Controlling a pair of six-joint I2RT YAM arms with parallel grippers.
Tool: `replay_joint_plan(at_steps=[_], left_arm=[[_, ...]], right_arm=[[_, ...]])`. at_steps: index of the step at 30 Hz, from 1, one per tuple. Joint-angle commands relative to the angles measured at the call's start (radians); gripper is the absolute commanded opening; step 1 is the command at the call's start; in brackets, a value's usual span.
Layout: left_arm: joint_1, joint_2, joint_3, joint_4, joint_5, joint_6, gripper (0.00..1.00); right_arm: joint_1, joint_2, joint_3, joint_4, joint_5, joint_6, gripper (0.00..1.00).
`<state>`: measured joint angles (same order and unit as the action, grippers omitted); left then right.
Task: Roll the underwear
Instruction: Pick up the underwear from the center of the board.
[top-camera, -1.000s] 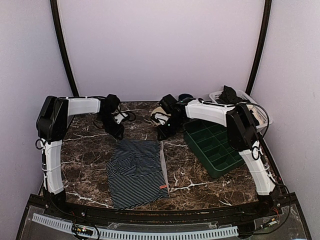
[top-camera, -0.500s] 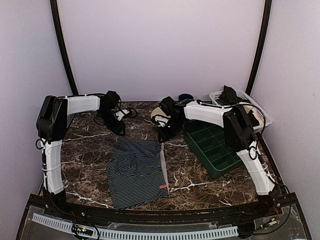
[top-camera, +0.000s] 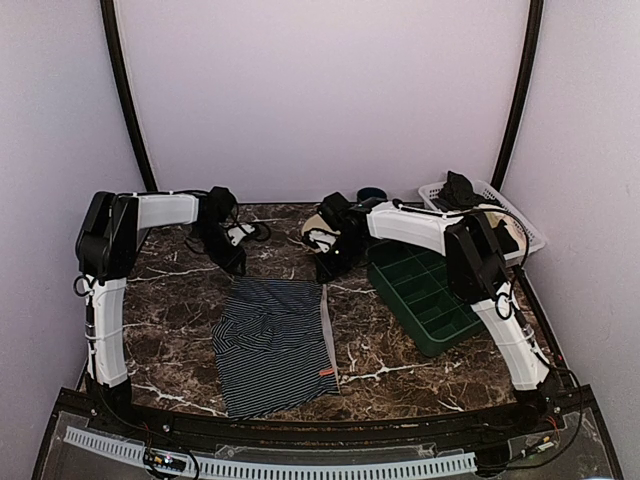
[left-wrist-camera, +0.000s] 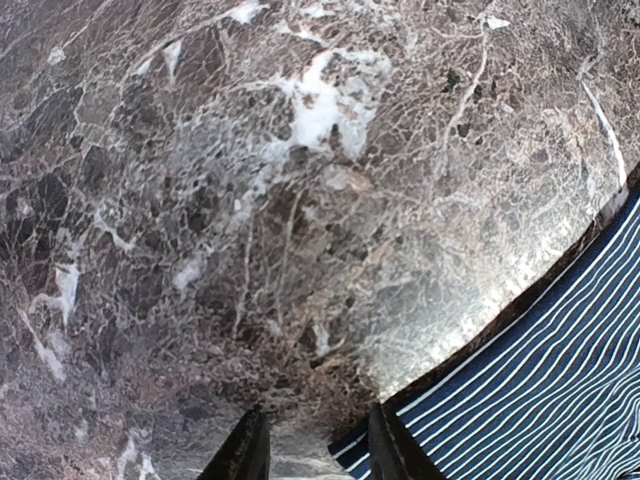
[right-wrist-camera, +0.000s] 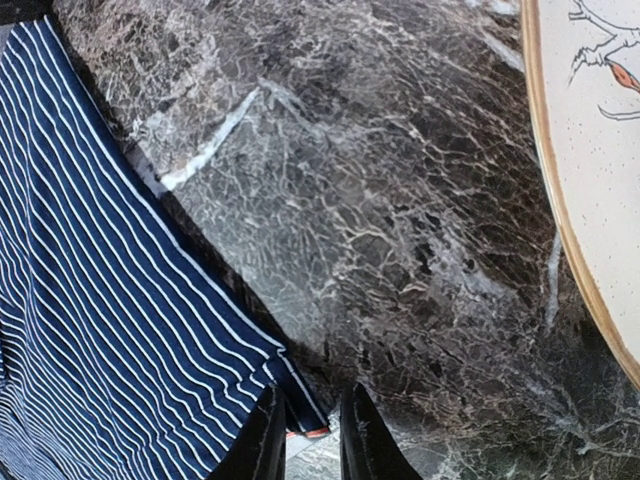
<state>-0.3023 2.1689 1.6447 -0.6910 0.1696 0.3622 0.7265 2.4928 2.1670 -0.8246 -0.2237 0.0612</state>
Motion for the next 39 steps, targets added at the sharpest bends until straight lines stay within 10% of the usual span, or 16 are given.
replay_joint_plan(at_steps=[1,26,39], left_arm=[[0.007,-0.008,-0.023,-0.054,0.037,0.022,0.33],[0.054,-0.05,-0.077,-0.044,0.234,0.014,0.31],[0.044,-0.056,-0.001,-0.013,0.165,-0.028,0.0]], right_arm=[[-0.006,0.022,0.024,-0.009,0.02,0.001,0.15],[-0.012,0.009,0.045,-0.001,0.024,0.003,0.0],[-0.019,-0.034,0.044,0.003,0.06,-0.006,0.0]])
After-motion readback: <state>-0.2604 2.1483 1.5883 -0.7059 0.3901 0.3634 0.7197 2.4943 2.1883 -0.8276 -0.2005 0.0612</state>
